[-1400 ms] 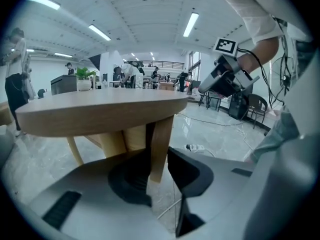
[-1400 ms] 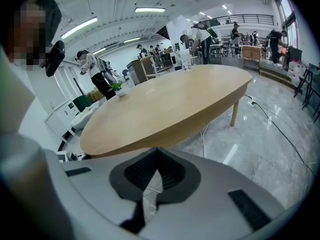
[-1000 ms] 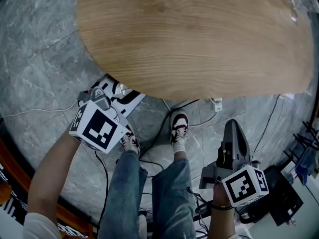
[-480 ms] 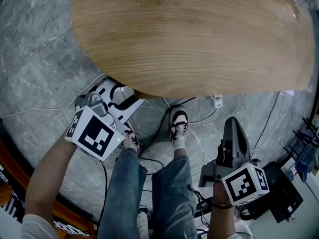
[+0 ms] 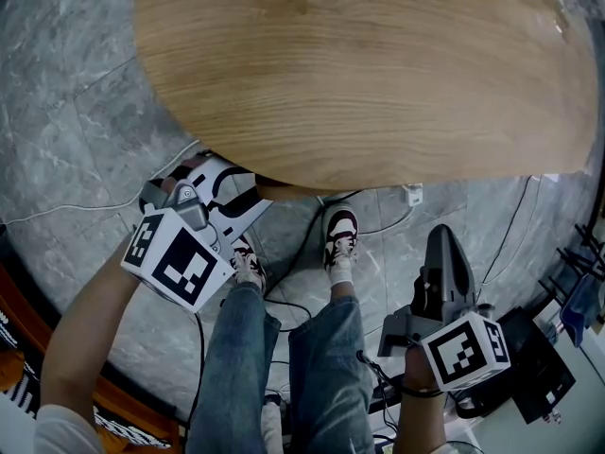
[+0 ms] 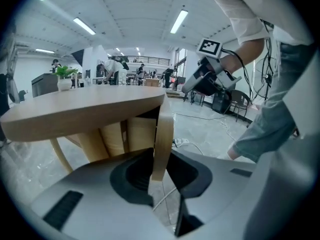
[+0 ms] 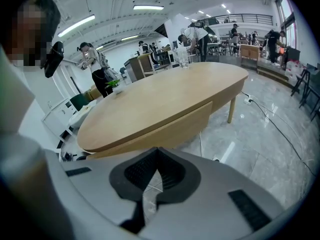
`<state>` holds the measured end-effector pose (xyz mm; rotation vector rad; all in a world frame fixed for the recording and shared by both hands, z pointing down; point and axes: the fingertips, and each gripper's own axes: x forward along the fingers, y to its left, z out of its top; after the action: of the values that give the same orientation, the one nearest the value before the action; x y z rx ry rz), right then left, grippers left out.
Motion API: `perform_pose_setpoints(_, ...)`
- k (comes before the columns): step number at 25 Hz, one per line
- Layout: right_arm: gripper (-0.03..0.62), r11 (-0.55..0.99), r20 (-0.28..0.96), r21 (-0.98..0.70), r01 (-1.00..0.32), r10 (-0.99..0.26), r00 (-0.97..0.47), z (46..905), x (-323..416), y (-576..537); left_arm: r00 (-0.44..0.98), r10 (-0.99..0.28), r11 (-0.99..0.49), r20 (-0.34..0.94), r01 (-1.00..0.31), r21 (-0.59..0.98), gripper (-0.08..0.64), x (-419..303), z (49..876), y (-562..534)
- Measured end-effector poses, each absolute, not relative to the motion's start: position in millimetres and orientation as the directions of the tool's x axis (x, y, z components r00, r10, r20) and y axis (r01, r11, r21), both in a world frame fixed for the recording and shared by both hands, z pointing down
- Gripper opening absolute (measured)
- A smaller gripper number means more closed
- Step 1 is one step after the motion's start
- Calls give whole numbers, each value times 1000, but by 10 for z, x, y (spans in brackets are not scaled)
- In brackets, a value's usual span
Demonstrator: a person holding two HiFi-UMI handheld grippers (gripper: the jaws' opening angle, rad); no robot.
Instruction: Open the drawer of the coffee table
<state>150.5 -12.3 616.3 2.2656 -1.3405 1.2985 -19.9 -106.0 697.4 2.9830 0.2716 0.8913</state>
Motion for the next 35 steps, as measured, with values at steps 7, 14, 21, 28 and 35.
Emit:
perform_pose_setpoints(7,0,-586,769,-248,-772,-603,211,6182,1502,-72,803,277,-959,528,265,100,69,-297,6876,-582)
perform_pose_setpoints(14,0,-581,771,-239,-778,-601,212,6112,1556,70,784,303,-950,542,291,112,71,-368,6822,-253)
perform_pose_setpoints(21,0,-588,769,-239,-772,-600,219,6094,1582,192,767,320,-944,556,311,114,71,-442,6806,-40)
perform_pose_setpoints(28,0,-586,770,-231,-776,-598,223,6075,1638,265,759,333,-940,559,318,128,71,-456,6784,115)
perform_pose_setpoints(35,0,-567,768,-225,-792,-604,214,6051,1608,256,752,353,-933,557,327,151,72,-529,6747,256)
